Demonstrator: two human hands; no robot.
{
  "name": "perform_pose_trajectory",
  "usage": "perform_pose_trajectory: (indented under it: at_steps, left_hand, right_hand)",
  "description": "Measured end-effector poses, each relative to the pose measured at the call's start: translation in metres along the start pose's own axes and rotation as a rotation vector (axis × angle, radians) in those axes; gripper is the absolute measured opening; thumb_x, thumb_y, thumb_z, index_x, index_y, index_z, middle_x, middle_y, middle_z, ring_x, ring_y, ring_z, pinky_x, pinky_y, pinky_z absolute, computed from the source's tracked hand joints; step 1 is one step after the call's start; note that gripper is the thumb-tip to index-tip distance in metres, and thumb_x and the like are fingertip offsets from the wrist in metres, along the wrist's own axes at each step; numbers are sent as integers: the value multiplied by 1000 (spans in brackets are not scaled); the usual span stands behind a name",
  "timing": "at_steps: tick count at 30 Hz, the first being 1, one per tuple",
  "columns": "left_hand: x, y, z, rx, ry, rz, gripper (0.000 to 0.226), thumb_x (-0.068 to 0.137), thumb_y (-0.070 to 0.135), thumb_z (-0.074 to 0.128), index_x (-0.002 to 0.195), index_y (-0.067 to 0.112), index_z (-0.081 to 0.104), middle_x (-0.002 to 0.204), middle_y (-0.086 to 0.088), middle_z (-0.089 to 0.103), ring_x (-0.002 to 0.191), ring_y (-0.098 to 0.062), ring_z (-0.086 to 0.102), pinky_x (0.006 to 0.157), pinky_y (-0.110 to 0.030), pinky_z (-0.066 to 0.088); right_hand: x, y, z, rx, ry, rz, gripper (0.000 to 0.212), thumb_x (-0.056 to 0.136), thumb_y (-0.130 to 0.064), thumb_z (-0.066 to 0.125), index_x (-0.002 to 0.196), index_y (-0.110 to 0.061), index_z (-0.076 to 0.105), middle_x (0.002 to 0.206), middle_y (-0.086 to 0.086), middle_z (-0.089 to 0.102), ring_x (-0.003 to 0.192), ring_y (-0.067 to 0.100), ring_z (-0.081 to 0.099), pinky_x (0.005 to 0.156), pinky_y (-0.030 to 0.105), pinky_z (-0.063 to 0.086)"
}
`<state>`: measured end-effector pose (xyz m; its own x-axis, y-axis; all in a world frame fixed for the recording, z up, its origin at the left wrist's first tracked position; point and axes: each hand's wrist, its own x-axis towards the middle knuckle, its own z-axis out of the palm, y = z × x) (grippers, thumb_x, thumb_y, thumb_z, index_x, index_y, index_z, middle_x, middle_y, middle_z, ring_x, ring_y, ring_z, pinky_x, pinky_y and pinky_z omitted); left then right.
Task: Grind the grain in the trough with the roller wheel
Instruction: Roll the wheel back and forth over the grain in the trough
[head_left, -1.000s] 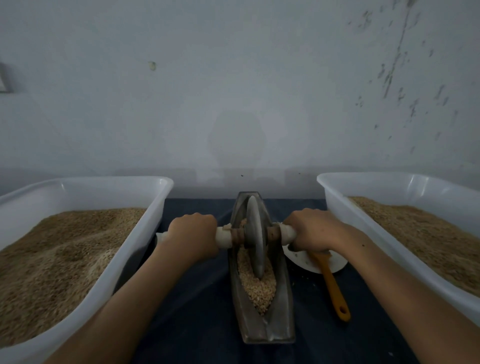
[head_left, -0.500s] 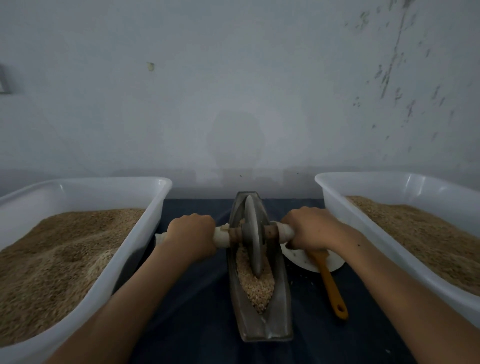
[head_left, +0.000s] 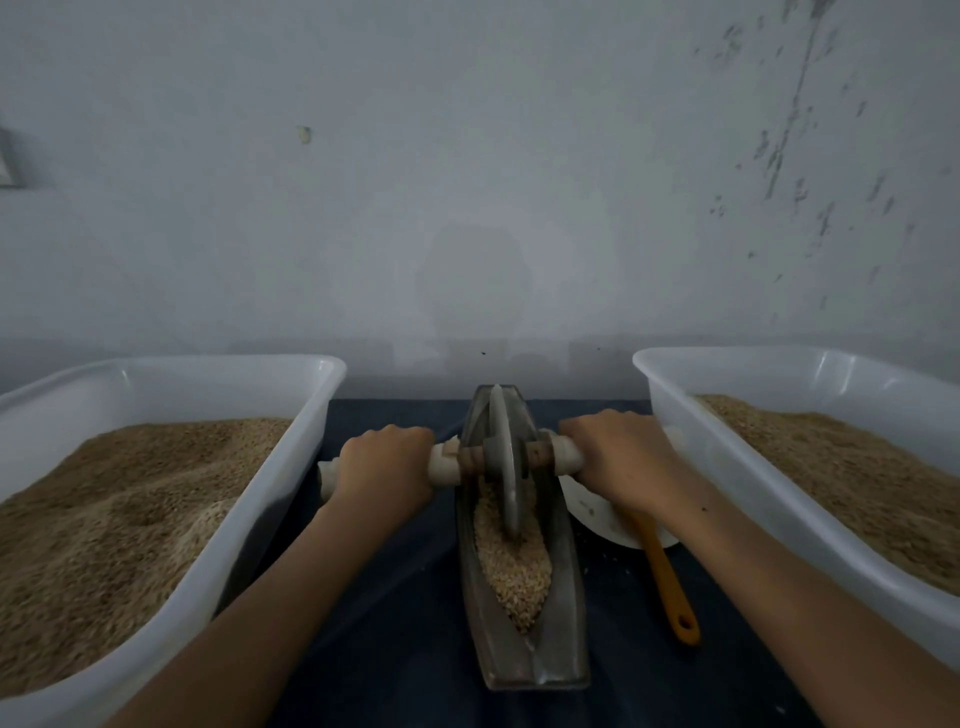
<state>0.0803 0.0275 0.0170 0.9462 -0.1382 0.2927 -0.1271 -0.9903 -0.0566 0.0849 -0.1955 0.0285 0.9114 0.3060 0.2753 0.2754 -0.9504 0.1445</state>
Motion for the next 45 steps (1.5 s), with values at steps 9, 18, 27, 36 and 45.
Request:
perform_pose_trajectory:
  at_steps: [9,18,27,36,45]
  left_hand:
    - [0,-2,-9,47,-201,26,29,80,31,65,106,19,59,97,1,62,86,-17,59,71,-28,43]
    - [1,-1,-7,52,-138,11,24,83,32,62,103,18,58,98,0,63,89,-19,61,71,-29,43]
    - [-2,3,-7,56,-62,6,18,87,27,57,104,20,58,99,1,62,91,-19,61,72,-28,42]
    - [-1,0,-14,59,-231,22,31,81,33,65,107,17,58,89,3,57,81,-16,55,72,-28,43]
    - [-1,1,-3,2,-32,1,10,88,28,56,96,21,56,95,2,62,87,-18,60,70,-28,40]
  right_hand:
    - [1,1,-16,43,-327,-17,18,85,-30,66,101,-25,61,91,-2,62,82,15,58,66,29,42]
    - [2,2,-10,52,-259,-21,6,87,-30,62,91,-27,59,89,-3,62,82,16,60,65,29,42]
    - [1,4,-4,53,-133,-14,7,88,-31,58,83,-27,56,83,-5,59,80,17,59,64,29,37]
    - [1,3,-18,89,-423,-4,29,83,-31,71,109,-21,63,88,-4,58,82,14,57,64,25,41]
    - [1,0,-1,9,-54,1,12,91,-29,53,80,-26,50,88,-2,62,78,18,57,63,30,36]
